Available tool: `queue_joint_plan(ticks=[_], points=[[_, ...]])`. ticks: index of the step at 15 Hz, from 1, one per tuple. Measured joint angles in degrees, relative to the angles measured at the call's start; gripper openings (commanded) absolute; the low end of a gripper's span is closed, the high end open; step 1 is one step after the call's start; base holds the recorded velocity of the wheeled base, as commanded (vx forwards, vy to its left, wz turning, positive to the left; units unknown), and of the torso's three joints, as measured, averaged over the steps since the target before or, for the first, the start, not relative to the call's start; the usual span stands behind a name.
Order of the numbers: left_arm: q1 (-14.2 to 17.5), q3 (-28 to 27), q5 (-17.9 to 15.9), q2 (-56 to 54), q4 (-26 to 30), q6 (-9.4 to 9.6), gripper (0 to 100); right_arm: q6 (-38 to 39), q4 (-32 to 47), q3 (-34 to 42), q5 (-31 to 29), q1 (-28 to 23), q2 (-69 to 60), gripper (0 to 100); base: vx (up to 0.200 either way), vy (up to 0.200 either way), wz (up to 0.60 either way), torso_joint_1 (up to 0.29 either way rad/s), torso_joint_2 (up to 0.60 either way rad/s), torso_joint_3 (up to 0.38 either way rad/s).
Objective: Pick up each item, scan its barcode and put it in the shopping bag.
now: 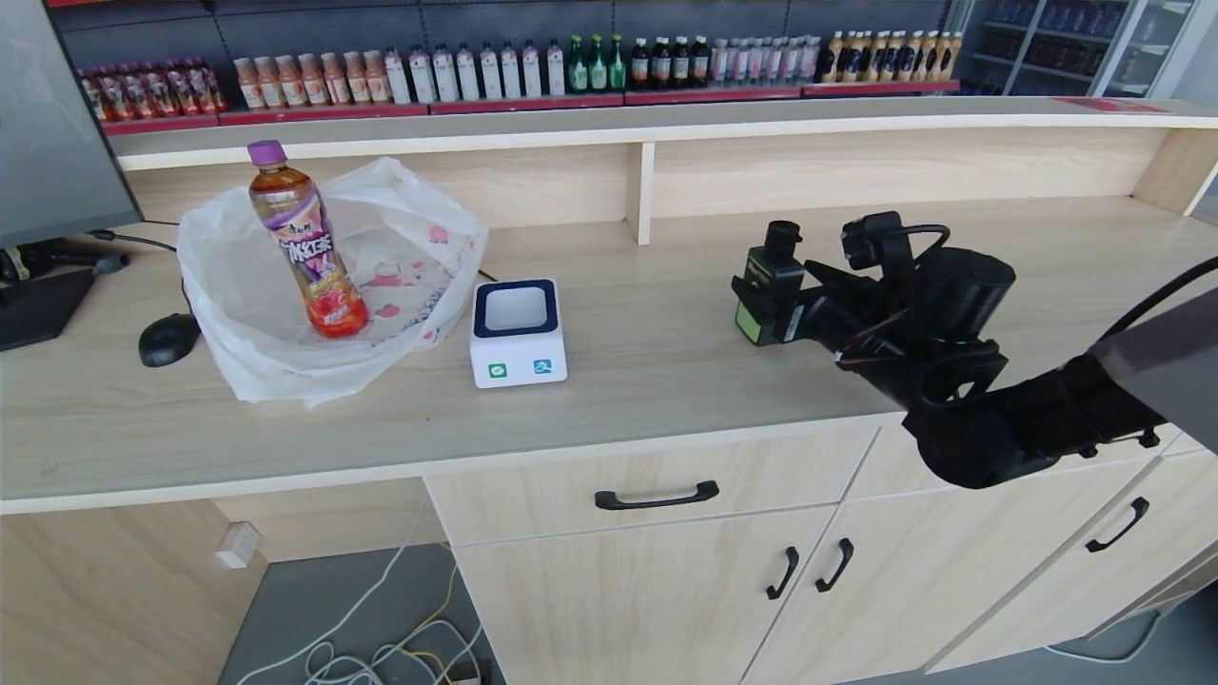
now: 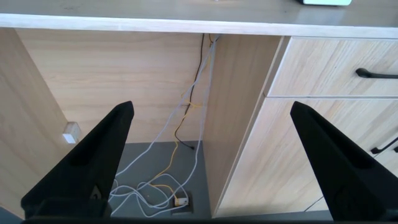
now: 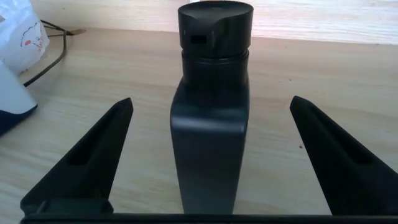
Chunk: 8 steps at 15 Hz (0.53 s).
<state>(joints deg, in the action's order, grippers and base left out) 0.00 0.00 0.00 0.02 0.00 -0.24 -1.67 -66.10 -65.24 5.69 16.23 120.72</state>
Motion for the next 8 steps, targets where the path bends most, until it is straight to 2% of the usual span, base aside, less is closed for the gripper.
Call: queue_joint_plan(ticks=[8], points=[[0.0, 0.0, 0.0, 0.0, 0.0, 0.00, 100, 0.0, 0.3, -5.2, 0.3, -0.2, 2.7, 100, 0.000, 0.000, 0.00, 0.000, 0.00, 0.000]])
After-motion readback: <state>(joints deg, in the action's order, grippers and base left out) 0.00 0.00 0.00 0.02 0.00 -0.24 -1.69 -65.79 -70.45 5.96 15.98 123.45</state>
